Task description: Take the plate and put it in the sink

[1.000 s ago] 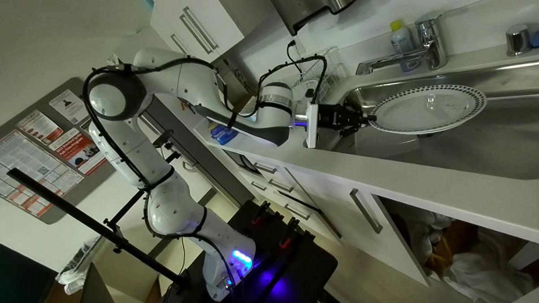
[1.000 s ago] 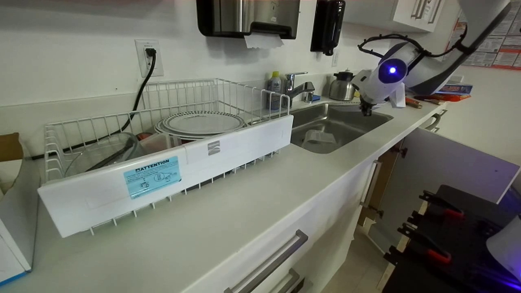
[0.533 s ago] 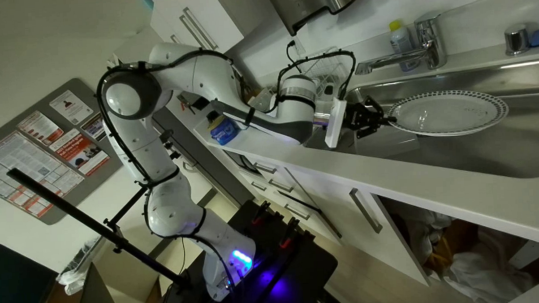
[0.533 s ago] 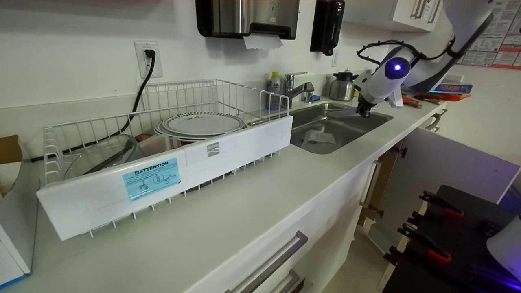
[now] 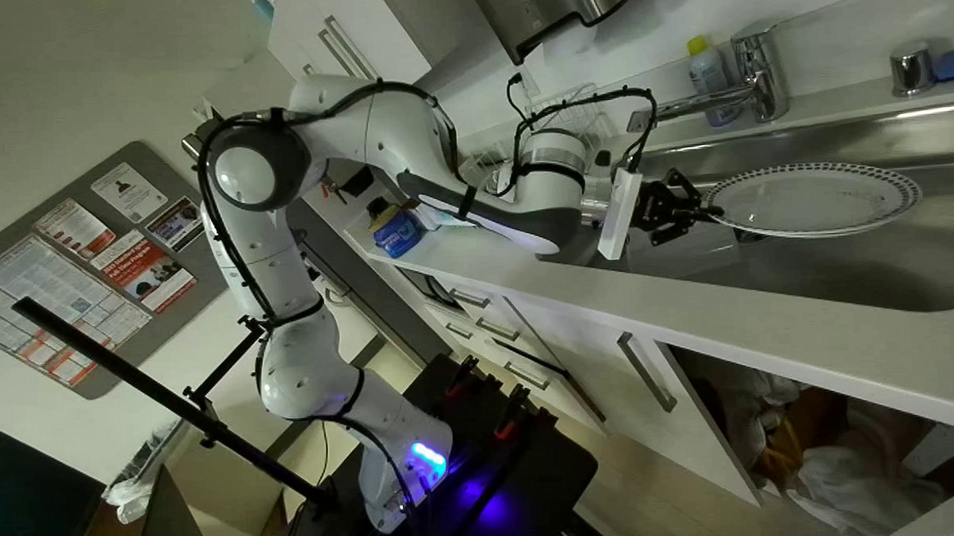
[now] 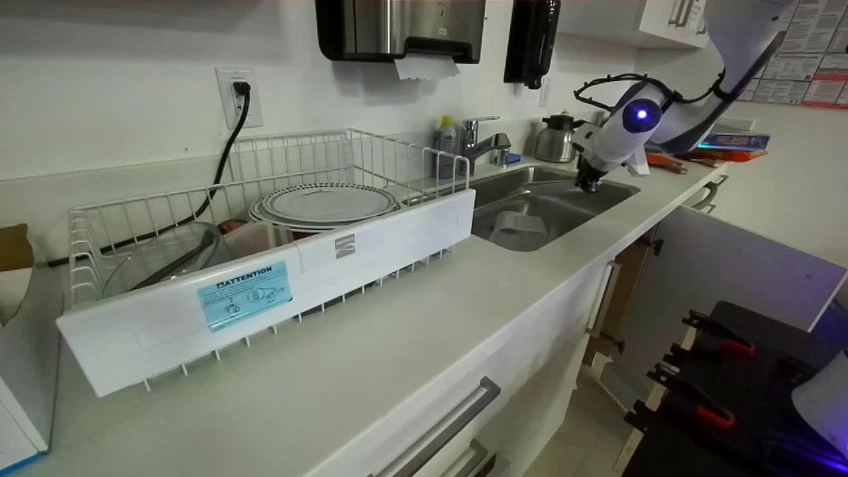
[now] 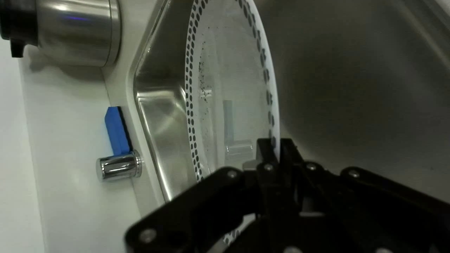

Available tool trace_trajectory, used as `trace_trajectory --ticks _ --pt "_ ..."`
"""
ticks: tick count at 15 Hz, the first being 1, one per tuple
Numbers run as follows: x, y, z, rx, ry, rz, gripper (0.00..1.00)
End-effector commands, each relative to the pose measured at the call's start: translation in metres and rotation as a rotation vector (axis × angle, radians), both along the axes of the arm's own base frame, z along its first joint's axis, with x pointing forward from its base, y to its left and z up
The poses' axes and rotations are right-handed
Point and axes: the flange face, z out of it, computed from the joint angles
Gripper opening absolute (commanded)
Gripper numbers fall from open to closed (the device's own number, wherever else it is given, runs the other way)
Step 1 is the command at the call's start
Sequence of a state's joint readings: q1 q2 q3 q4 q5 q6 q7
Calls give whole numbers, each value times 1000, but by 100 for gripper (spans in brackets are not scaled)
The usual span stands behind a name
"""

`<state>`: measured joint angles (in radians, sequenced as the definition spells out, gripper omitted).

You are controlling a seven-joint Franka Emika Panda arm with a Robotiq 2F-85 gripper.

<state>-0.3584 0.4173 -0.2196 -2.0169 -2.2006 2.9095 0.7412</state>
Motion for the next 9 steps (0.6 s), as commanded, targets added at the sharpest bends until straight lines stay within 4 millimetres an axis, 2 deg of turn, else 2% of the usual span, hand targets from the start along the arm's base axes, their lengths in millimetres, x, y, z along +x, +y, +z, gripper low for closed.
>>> trace_trajectory --ticks 1,6,9 --pt "4 0 -3 -4 -11 -7 2" --pt "17 6 -37 -15 10 29 2" --pt "27 8 -46 -24 1 36 2"
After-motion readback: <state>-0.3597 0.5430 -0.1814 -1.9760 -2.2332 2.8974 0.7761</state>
